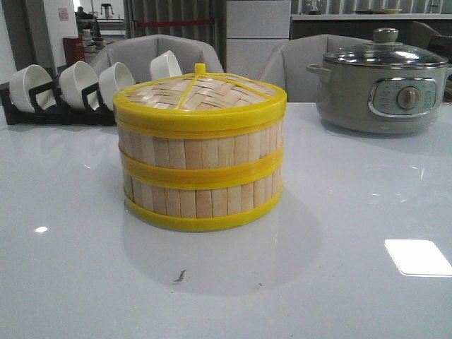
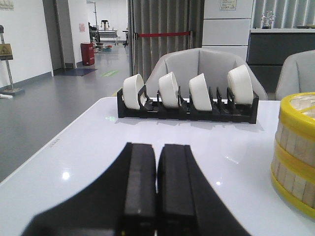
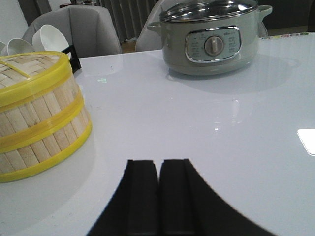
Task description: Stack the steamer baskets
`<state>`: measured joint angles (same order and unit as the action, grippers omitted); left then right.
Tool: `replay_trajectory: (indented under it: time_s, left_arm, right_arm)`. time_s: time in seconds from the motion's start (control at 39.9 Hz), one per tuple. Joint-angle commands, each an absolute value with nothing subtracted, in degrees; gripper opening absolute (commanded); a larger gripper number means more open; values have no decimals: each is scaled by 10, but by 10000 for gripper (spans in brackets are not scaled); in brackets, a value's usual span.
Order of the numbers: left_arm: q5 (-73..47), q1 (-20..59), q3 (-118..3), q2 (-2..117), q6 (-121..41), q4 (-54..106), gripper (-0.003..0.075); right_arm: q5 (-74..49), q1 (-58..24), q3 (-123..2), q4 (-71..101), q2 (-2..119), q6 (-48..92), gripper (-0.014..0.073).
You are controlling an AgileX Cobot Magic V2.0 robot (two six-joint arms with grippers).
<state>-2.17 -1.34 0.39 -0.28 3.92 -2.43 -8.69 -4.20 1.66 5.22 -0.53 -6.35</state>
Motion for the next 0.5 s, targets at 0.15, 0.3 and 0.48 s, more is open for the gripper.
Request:
replay_trajectory:
  time_s: [0.15,0.3,0.48]
  left_arm:
    - [28,-11,4,-11,40,-24,85]
    - [28,-11,4,-11,40,-24,85]
    - [28,-11,4,-11,40,-24,85]
  right_arm:
    - [-38,-48,9,40,-18,-63,55]
    - [-38,-48,9,40,-18,-63,55]
    - [-36,-48,9,35,-18,-63,55]
